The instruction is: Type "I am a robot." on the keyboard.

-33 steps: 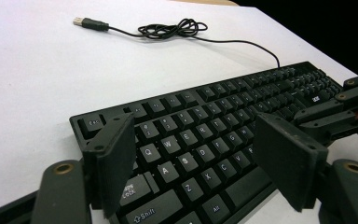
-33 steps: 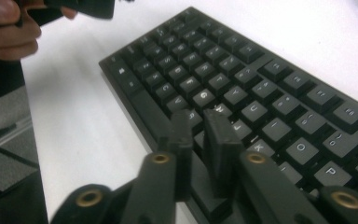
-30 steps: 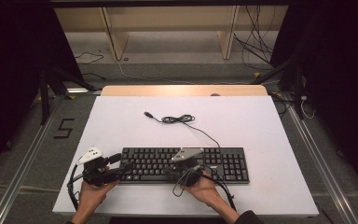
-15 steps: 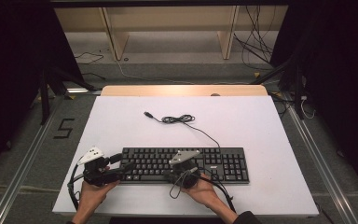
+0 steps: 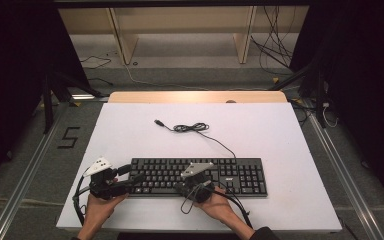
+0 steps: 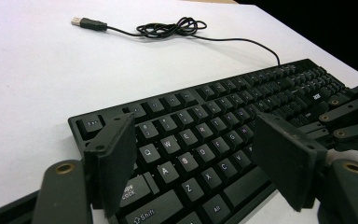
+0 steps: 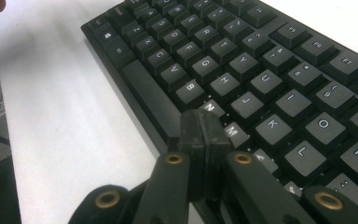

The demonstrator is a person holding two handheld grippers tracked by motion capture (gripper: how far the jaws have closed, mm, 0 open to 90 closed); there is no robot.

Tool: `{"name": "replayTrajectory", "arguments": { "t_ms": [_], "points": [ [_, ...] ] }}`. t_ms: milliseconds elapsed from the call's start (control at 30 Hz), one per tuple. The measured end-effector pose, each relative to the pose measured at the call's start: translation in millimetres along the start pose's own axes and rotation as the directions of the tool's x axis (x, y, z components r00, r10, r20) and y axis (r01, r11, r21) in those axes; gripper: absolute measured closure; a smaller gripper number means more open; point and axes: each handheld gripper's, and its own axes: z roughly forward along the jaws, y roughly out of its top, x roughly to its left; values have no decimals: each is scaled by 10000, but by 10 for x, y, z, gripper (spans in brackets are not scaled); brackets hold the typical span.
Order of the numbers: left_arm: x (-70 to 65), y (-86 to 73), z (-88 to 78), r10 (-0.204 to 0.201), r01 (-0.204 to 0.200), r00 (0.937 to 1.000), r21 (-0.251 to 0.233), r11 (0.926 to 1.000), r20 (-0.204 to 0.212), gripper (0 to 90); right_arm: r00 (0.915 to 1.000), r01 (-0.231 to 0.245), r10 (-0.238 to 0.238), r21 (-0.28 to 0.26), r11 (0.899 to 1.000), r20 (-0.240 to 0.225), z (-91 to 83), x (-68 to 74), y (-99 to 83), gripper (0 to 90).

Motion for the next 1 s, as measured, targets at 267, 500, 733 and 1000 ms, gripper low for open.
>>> {"name": "replayTrajectory", "arguments": {
  "t_ms": [267, 500, 733, 1000],
  "points": [
    [5, 1, 5, -3, 3, 10000, 8, 10000, -20, 301, 9985, -425, 403, -596, 9973, -381, -105, -40, 50, 760],
    [10, 3, 16, 0, 0, 10000, 44, 10000, -98, 318, 9969, -702, 656, -1135, 9910, -443, -231, -95, 80, 589],
    [38, -4, 62, -104, 116, 9991, 306, 9995, -411, 501, 9952, -970, 940, -1395, 9855, -277, -284, -143, 91, 442],
    [46, -23, 159, 139, -80, 9985, 1124, 9936, -520, 728, 9952, -972, 947, -1554, 9831, -238, -312, -155, 95, 373]
  ]
}}
